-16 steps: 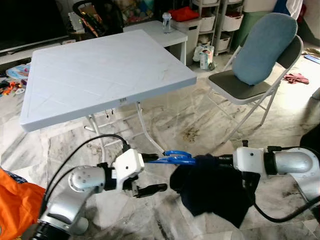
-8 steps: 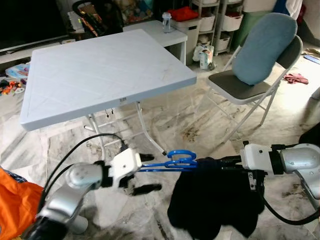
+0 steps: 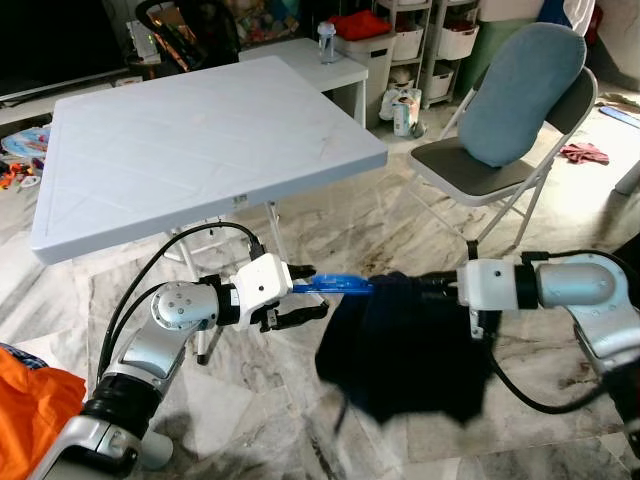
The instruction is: Hang hanger
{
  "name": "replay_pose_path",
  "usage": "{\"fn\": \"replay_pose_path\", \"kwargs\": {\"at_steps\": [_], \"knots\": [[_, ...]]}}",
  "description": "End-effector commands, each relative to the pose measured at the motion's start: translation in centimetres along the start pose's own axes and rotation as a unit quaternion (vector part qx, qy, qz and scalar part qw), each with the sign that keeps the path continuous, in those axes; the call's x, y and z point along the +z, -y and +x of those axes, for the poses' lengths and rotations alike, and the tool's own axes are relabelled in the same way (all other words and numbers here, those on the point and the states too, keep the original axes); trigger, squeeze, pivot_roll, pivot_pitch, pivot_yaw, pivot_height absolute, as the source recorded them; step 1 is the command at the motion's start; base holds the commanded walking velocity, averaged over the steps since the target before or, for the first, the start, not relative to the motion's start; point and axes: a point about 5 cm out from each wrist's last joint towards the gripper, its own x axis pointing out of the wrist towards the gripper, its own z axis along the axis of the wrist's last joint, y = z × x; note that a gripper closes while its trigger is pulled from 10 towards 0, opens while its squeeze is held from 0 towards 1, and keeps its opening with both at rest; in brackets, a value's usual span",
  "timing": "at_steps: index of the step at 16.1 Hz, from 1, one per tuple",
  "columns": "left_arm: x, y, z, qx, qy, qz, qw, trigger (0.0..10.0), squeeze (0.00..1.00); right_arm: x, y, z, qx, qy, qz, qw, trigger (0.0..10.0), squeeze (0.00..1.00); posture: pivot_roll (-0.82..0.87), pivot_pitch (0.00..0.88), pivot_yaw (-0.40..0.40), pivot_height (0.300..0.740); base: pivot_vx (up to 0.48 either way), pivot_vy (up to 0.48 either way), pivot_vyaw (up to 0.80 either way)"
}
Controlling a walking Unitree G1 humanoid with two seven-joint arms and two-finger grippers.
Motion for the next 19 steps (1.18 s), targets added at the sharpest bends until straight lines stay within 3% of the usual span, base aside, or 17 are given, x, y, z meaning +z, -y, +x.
{"fn": "replay_pose_path", "kwargs": {"at_steps": [1,2,3,4,5,6,7,8,19], "knots": [[0.0,-0.8,-0.4,0.002,-0.014,0.024,1.000,2.3,0.00,0.5,1.1,0.0,-0.011,-0.005,-0.042,0.999,10.0,0.00,-0.15,0.000,0.031,0.740,0.000,0.000,0.00],[-0.1,-1.0,-0.4,0.002,-0.015,0.026,1.000,2.9,0.00,0.4,1.3,0.0,-0.016,-0.007,-0.048,0.999,10.0,0.00,-0.15,0.000,0.031,0.740,0.000,0.000,0.00],[-0.3,-1.0,-0.5,-0.007,-0.025,0.036,0.999,4.2,0.00,0.1,1.3,0.0,-0.013,-0.014,-0.060,0.998,10.0,0.00,-0.15,0.000,0.029,0.740,0.000,0.000,0.00],[-0.5,-0.9,-0.5,-0.013,-0.031,0.040,0.999,8.2,0.00,0.1,1.3,-0.1,-0.013,-0.017,-0.060,0.998,10.0,0.00,-0.15,0.000,0.029,0.740,0.000,0.000,0.00],[-0.8,-0.7,-0.6,-0.018,-0.034,0.039,0.998,9.8,0.00,-0.1,1.3,-0.2,-0.017,-0.019,-0.060,0.998,10.0,0.00,-0.15,0.000,0.029,0.740,0.000,0.000,0.00],[-0.8,-0.7,-0.6,-0.017,-0.034,0.040,0.998,9.2,0.00,-0.2,1.3,-0.2,-0.018,-0.019,-0.060,0.998,10.0,0.00,-0.15,0.000,0.030,0.740,0.000,0.000,0.00],[-1.1,-0.6,-0.7,-0.022,-0.038,0.046,0.998,1.6,0.00,-0.3,1.2,-0.2,-0.019,-0.020,-0.063,0.998,10.0,0.00,-0.15,0.000,0.031,0.740,0.000,0.000,0.00],[-1.1,-0.6,-0.7,-0.020,-0.036,0.047,0.998,0.0,0.00,-0.4,1.1,-0.3,-0.018,-0.019,-0.064,0.998,10.0,0.00,-0.15,0.000,0.031,0.740,0.000,0.000,0.00],[-1.7,-0.6,-0.2,-0.027,-0.042,0.053,0.997,0.0,0.00,-0.5,1.5,0.1,-0.034,-0.013,-0.071,0.997,10.0,0.00,-0.15,0.000,0.033,0.740,0.000,0.000,0.00]]}}
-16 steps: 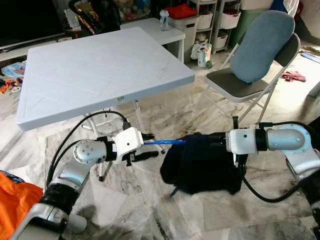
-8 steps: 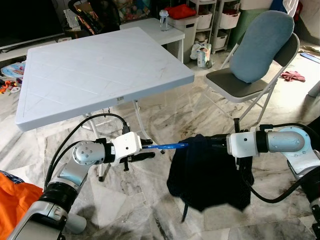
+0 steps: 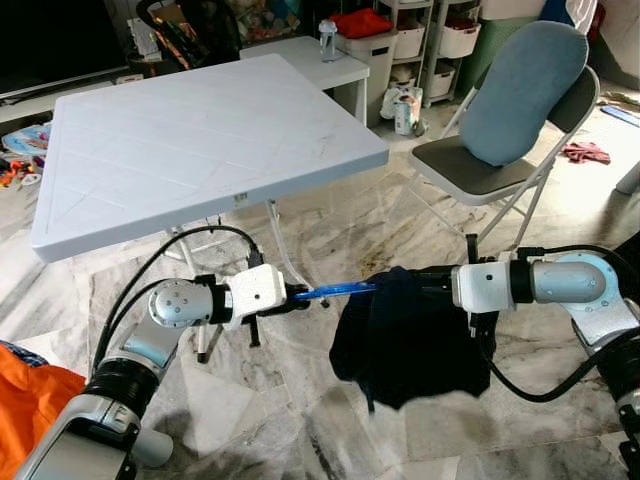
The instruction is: Hang hanger
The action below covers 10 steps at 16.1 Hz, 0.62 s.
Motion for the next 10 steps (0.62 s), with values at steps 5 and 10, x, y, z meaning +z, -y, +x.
{"fn": "replay_pose_path", "kwargs": {"at_steps": [5,10], "knots": [[-0.2,0.2,0.2,0.004,0.009,-0.021,1.000,0.0,0.00,0.2,1.4,0.2,-0.028,0.006,0.019,0.999,10.0,1.00,-0.15,0.000,0.030,0.740,0.000,0.000,0.00],[0.1,0.9,0.8,0.049,0.061,-0.095,0.992,0.0,0.00,-0.5,1.4,0.6,-0.041,-0.008,0.070,0.997,10.0,1.00,-0.15,0.000,0.019,0.740,0.000,0.000,0.00]]}}
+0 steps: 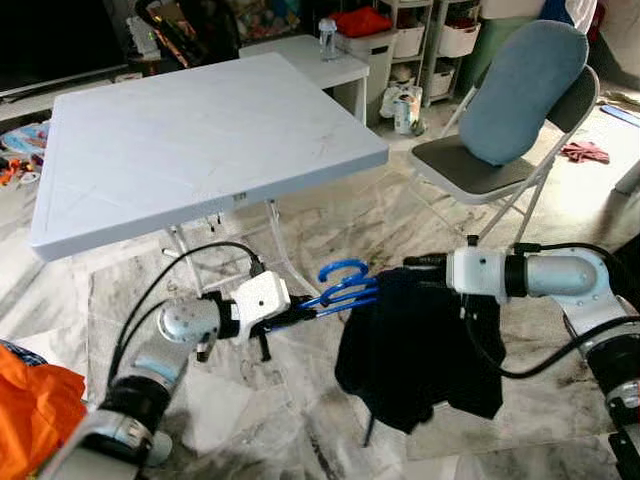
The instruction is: Hang hanger
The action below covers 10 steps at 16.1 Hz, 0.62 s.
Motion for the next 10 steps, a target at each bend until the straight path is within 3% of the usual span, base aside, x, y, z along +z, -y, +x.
{"fn": "replay_pose_path", "kwargs": {"at_steps": [1,4,5,8,10], "knots": [[1.3,-0.6,0.0,0.037,0.046,-0.012,0.998,0.0,0.00,0.4,0.7,0.3,-0.020,0.007,0.001,1.000,10.0,1.00,-0.14,0.000,0.016,0.740,0.000,0.000,0.00],[1.6,-0.3,0.3,0.079,0.088,-0.078,0.990,0.0,0.00,0.0,1.5,0.5,-0.064,-0.013,0.021,0.998,10.0,1.00,-0.14,0.000,0.006,0.740,0.000,0.000,0.00],[1.8,0.0,0.5,0.083,0.097,-0.088,0.988,0.0,0.00,0.0,2.1,0.4,-0.105,-0.005,0.051,0.993,10.0,1.00,-0.13,0.000,0.001,0.740,0.000,0.000,0.00],[1.6,0.7,0.6,0.085,0.098,-0.106,0.986,0.0,0.00,-0.4,1.7,0.6,-0.142,-0.013,0.053,0.988,10.0,1.00,-0.13,0.000,0.008,0.740,0.000,0.000,0.00],[1.7,0.9,0.6,0.084,0.100,-0.118,0.984,0.0,0.00,-0.6,2.4,0.5,-0.209,-0.014,0.072,0.975,10.0,1.00,-0.13,0.000,0.011,0.740,0.000,0.000,0.00]]}}
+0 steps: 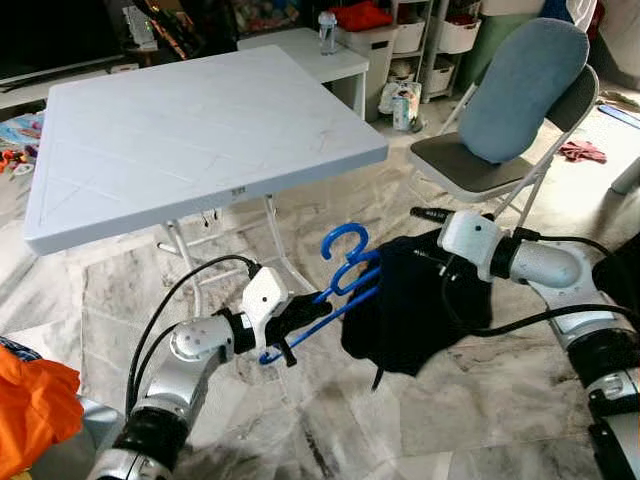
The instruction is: Hang hanger
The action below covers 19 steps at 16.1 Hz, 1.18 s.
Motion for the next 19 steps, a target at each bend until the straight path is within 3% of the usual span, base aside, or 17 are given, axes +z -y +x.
{"fn": "replay_pose_path", "kwargs": {"at_steps": [1,2,4,8,9,13,15,16,17,18,19], "knots": [[1.4,-0.6,-0.3,0.023,0.035,0.002,0.999,0.0,0.00,-0.4,0.8,-0.3,-0.057,-0.007,0.025,0.998,10.0,1.00,-0.13,0.000,0.011,0.740,0.000,0.000,0.00],[1.4,-0.6,-0.3,0.027,0.037,-0.003,0.999,0.0,0.00,-0.4,0.9,-0.1,-0.076,-0.004,0.039,0.996,10.0,1.00,-0.13,0.000,0.011,0.740,0.000,0.000,0.00],[1.5,-0.7,-0.3,0.038,0.038,-0.008,0.999,0.0,0.00,-0.5,0.7,0.0,-0.095,-0.007,0.058,0.994,10.0,0.00,-0.13,0.000,0.011,0.740,0.000,0.000,0.00],[1.3,-1.2,-0.5,0.082,0.034,-0.026,0.996,0.0,0.00,-1.2,-0.2,0.2,-0.100,-0.020,0.084,0.991,10.0,0.00,-0.12,0.000,0.011,0.740,0.000,0.000,0.00],[1.5,-1.9,-0.8,0.111,0.036,-0.030,0.993,0.0,0.00,-1.2,-0.2,0.2,-0.117,-0.014,0.100,0.988,10.0,1.00,-0.12,0.000,0.013,0.740,0.000,0.000,0.00],[1.6,-2.8,-0.9,0.149,0.035,-0.037,0.988,0.0,0.00,-1.3,-0.4,0.1,-0.116,-0.027,0.103,0.987,10.0,1.00,-0.13,0.000,0.016,0.740,0.000,0.000,0.00],[1.9,-2.9,-0.7,0.156,0.043,-0.039,0.986,0.0,0.00,-1.6,-0.7,-0.3,-0.096,-0.021,0.147,0.984,10.0,1.00,-0.14,0.000,0.017,0.740,0.000,0.000,0.00],[2.0,-2.9,-0.5,0.155,0.047,-0.042,0.986,0.9,0.00,-1.4,-1.4,-0.2,-0.074,-0.007,0.164,0.984,10.0,1.00,-0.14,0.000,0.018,0.740,0.000,0.000,0.00],[2.2,-2.6,-0.3,0.145,0.048,-0.042,0.987,0.5,0.00,-1.1,-2.6,0.2,-0.043,0.002,0.172,0.984,10.0,0.87,-0.14,0.000,0.018,0.740,0.000,0.000,0.00],[2.4,-2.4,-0.1,0.138,0.052,-0.042,0.988,1.1,0.00,-0.7,-4.3,0.8,-0.012,0.010,0.182,0.983,10.0,0.00,-0.14,0.000,0.017,0.740,0.000,0.000,0.00],[2.5,-2.4,0.0,0.138,0.053,-0.042,0.988,1.1,0.00,-0.7,-4.7,1.0,-0.006,0.011,0.184,0.983,10.0,0.00,-0.14,0.000,0.017,0.740,0.000,0.000,0.00]]}}
